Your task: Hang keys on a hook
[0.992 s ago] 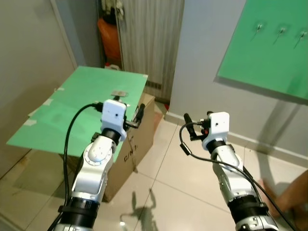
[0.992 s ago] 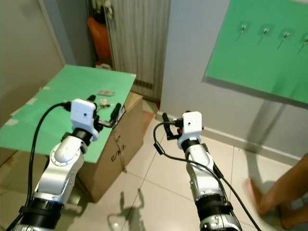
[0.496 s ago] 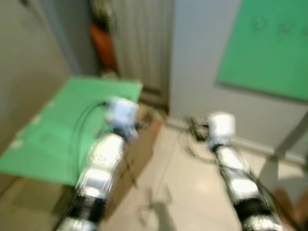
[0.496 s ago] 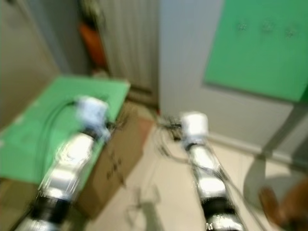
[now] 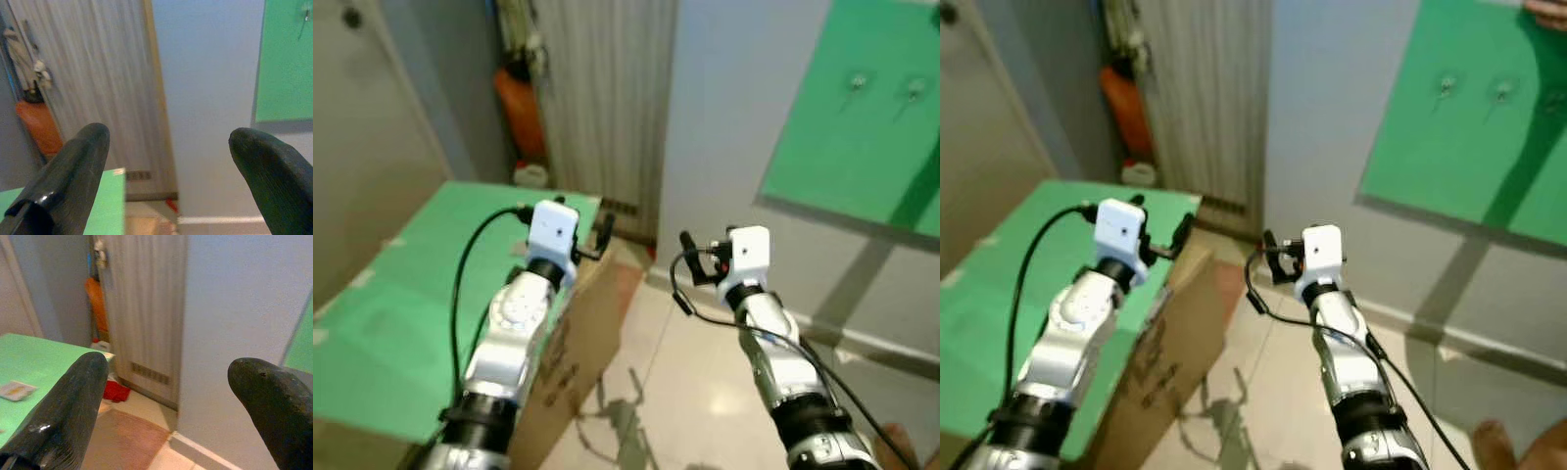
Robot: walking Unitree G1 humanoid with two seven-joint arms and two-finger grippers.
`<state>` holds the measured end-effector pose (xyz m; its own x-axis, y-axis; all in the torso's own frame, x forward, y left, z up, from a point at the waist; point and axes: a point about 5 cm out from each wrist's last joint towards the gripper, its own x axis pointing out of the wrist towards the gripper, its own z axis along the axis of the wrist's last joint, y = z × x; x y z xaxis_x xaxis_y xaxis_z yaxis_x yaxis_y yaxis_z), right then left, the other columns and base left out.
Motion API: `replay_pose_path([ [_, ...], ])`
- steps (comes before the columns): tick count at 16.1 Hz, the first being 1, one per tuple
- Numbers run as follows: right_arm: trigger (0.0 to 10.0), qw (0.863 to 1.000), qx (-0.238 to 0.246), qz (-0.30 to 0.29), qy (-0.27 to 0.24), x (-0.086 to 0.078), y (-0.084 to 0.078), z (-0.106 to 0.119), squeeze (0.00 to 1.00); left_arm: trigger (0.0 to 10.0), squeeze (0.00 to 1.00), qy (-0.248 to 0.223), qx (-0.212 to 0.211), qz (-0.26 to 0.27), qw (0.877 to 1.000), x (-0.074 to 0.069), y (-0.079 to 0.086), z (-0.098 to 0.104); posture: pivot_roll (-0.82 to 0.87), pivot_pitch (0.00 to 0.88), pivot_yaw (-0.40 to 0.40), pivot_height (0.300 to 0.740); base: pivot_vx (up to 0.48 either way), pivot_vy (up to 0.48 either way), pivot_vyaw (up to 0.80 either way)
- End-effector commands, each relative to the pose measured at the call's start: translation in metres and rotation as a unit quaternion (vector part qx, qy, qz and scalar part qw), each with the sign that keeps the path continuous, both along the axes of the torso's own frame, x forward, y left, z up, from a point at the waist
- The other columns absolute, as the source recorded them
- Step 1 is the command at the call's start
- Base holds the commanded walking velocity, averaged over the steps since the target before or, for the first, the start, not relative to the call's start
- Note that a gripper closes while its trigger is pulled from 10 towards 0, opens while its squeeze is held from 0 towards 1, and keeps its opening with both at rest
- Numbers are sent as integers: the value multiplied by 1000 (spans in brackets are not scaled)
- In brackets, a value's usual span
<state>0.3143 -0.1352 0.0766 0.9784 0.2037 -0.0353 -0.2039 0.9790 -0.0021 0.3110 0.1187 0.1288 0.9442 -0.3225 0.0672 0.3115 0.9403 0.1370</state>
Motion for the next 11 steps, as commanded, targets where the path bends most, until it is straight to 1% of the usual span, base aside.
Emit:
replay_pose_path([
  [1,10000,1000,-1,1,-5,2,1,3,0,10000,0,11,-10,20,1000,2,9,-1,-7,0,32,740,431,0,0],
  [2,10000,1000,3,3,-1,2,1,2,0,10000,0,19,-25,31,999,4,11,-3,-12,0,33,740,277,394,0],
  [3,10000,1000,0,1,-2,2,0,2,200,10000,0,21,-28,43,998,5,14,-4,-17,0,36,740,0,277,800],
  [4,10000,1000,-9,0,-2,1,-2,2,251,10000,0,21,-36,50,998,5,16,-5,-23,0,39,740,0,0,800],
  [5,10000,1000,-19,5,2,1,-1,1,400,10000,0,23,-38,50,998,6,15,-6,-29,0,41,740,0,0,800],
  [6,10000,1000,-13,-12,-1,1,-5,2,20,10000,0,23,-33,47,998,7,14,-6,-35,0,46,740,0,0,0],
  [8,10000,999,-18,-30,11,3,-10,0,0,10000,0,21,-22,42,999,8,11,-6,-39,0,52,740,0,0,0],
  [9,10000,999,16,-40,5,2,-13,2,988,10000,0,19,-10,40,999,8,10,-6,-39,0,53,740,0,0,0],
  [11,10000,1000,4,-24,6,0,-11,1,1000,10000,0,20,-2,33,999,7,8,-8,-35,0,53,740,0,0,0],
])
